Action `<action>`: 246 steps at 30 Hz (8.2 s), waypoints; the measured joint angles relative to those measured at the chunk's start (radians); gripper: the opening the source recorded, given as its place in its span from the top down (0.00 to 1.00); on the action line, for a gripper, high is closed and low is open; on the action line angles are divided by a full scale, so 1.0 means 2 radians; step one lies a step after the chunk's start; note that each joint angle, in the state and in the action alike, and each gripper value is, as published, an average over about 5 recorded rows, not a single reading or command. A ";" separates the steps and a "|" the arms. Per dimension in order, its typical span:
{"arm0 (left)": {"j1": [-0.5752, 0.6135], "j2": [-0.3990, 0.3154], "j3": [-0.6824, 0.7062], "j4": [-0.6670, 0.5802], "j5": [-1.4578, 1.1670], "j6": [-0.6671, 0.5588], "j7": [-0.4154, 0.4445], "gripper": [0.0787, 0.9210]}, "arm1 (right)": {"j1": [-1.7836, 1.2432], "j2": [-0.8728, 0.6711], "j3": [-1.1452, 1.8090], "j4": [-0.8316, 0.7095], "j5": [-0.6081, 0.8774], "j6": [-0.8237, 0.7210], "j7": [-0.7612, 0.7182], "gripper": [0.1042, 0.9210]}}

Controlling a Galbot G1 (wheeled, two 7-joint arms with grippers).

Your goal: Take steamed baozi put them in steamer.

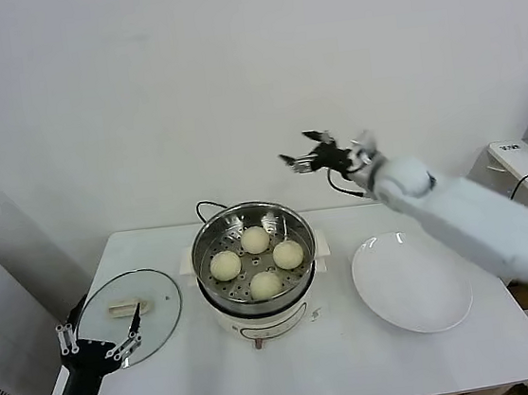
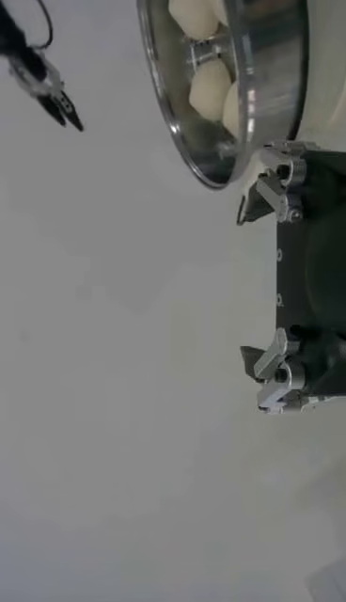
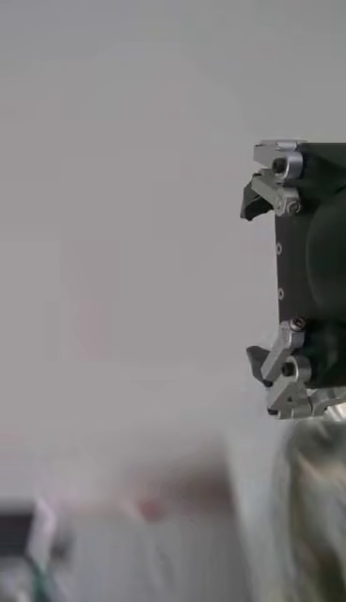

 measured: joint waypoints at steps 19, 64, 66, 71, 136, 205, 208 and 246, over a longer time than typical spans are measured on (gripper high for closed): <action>-0.009 0.007 0.005 0.013 0.011 0.000 -0.004 0.12 | -0.526 0.036 0.442 0.166 -0.105 0.062 0.045 0.12; -0.238 0.081 -0.012 0.465 0.615 -0.252 -0.229 0.12 | -0.851 0.158 0.636 0.282 -0.202 0.088 -0.015 0.12; -0.249 0.083 -0.010 0.477 0.625 -0.250 -0.234 0.12 | -0.854 0.160 0.638 0.281 -0.203 0.090 -0.016 0.12; -0.274 0.085 -0.006 0.502 0.646 -0.242 -0.243 0.12 | -0.859 0.166 0.641 0.279 -0.207 0.094 -0.018 0.12; -0.268 0.243 0.270 0.126 0.399 0.205 -0.051 0.96 | -0.829 0.184 0.645 0.266 -0.241 0.063 -0.035 0.12; -0.445 0.103 0.536 0.246 0.555 0.360 -0.012 0.71 | -0.841 0.208 0.640 0.271 -0.254 0.062 -0.043 0.12; -0.441 0.110 0.536 0.231 0.541 0.360 -0.015 0.61 | -0.838 0.205 0.638 0.270 -0.254 0.061 -0.043 0.12; -0.206 0.132 0.204 0.071 0.065 0.124 -0.133 0.12 | -0.684 0.156 0.572 0.268 -0.243 0.027 0.008 0.12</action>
